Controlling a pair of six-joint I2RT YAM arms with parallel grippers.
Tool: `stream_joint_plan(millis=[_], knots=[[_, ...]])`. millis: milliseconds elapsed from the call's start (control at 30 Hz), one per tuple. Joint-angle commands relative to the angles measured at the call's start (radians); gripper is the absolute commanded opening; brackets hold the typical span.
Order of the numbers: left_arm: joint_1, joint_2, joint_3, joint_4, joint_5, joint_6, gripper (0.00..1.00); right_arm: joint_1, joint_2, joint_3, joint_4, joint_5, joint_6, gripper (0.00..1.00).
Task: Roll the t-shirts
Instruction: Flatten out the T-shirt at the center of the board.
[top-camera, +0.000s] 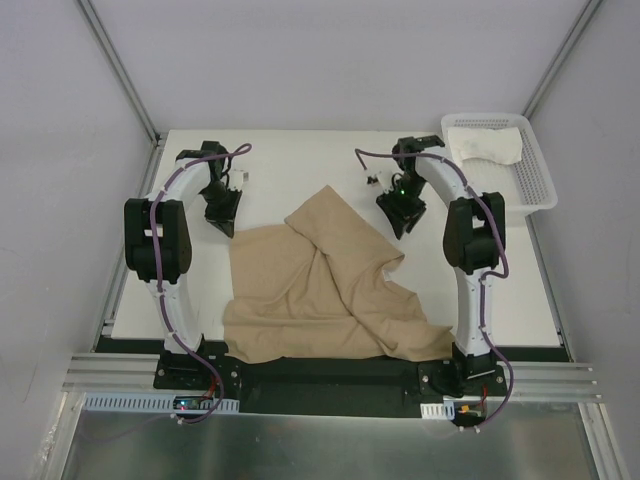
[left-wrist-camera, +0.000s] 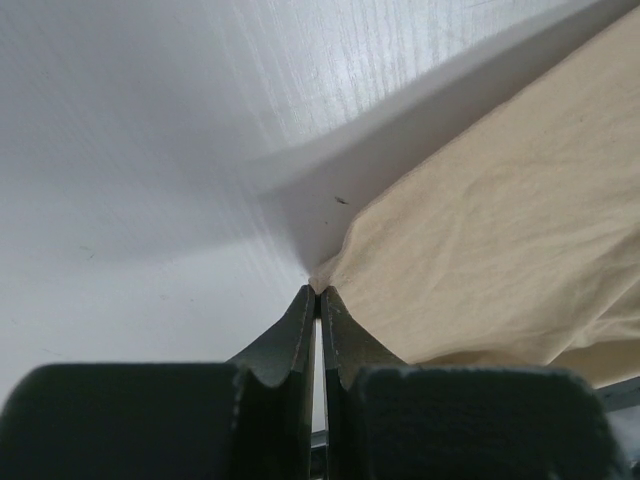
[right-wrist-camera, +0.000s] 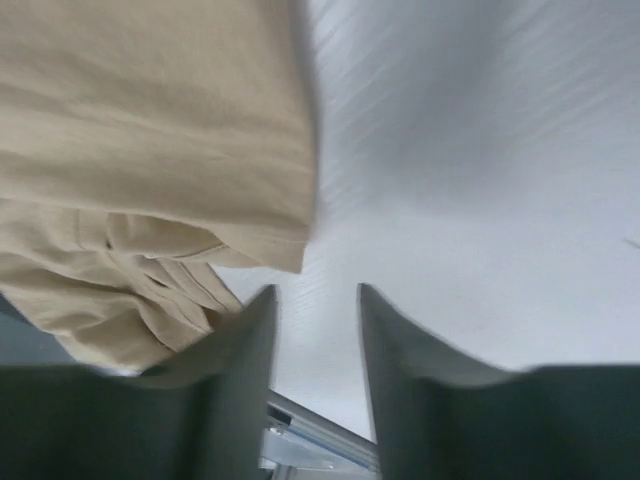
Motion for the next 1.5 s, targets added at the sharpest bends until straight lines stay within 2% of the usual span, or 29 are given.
stream_joint_plan(millis=[0, 67, 167, 367, 533, 733, 800, 933, 967, 1200, 1367, 1467], knots=[[0.011, 0.0, 0.02, -0.039, 0.059, 0.022, 0.0, -0.011, 0.042, 0.328, -0.04, -0.081, 0.035, 0.51], [0.011, 0.003, 0.022, -0.04, 0.077, 0.018, 0.0, -0.003, 0.076, 0.414, 0.071, -0.107, 0.067, 0.59], [0.011, 0.005, 0.022, -0.045, 0.1, 0.01, 0.0, 0.04, 0.096, 0.416, 0.266, -0.106, 0.061, 0.62], [0.009, -0.023, -0.021, -0.048, 0.137, 0.016, 0.0, 0.165, 0.217, 0.454, 0.518, 0.049, -0.067, 0.58], [0.011, -0.029, -0.046, -0.053, 0.145, 0.018, 0.0, 0.184, 0.341, 0.574, 0.624, 0.052, -0.048, 0.59], [0.011, -0.035, -0.072, -0.054, 0.169, 0.01, 0.0, 0.208, 0.378, 0.579, 0.645, 0.02, -0.058, 0.6], [0.011, -0.039, -0.078, -0.053, 0.172, 0.008, 0.0, 0.221, 0.4, 0.616, 0.609, 0.017, -0.089, 0.54], [0.011, -0.043, -0.084, -0.054, 0.182, 0.008, 0.0, 0.231, 0.404, 0.619, 0.581, -0.003, -0.13, 0.35], [0.011, -0.041, -0.083, -0.054, 0.182, 0.008, 0.0, 0.236, 0.404, 0.617, 0.575, -0.004, -0.135, 0.34], [0.011, -0.05, -0.064, -0.053, 0.197, 0.008, 0.0, 0.251, 0.398, 0.613, 0.515, -0.046, -0.155, 0.46], [0.011, -0.062, -0.078, -0.06, 0.209, 0.01, 0.0, 0.277, 0.4, 0.605, 0.472, -0.049, -0.218, 0.45], [0.011, -0.056, -0.081, -0.059, 0.231, -0.002, 0.0, 0.29, 0.401, 0.597, 0.443, -0.055, -0.265, 0.41]])
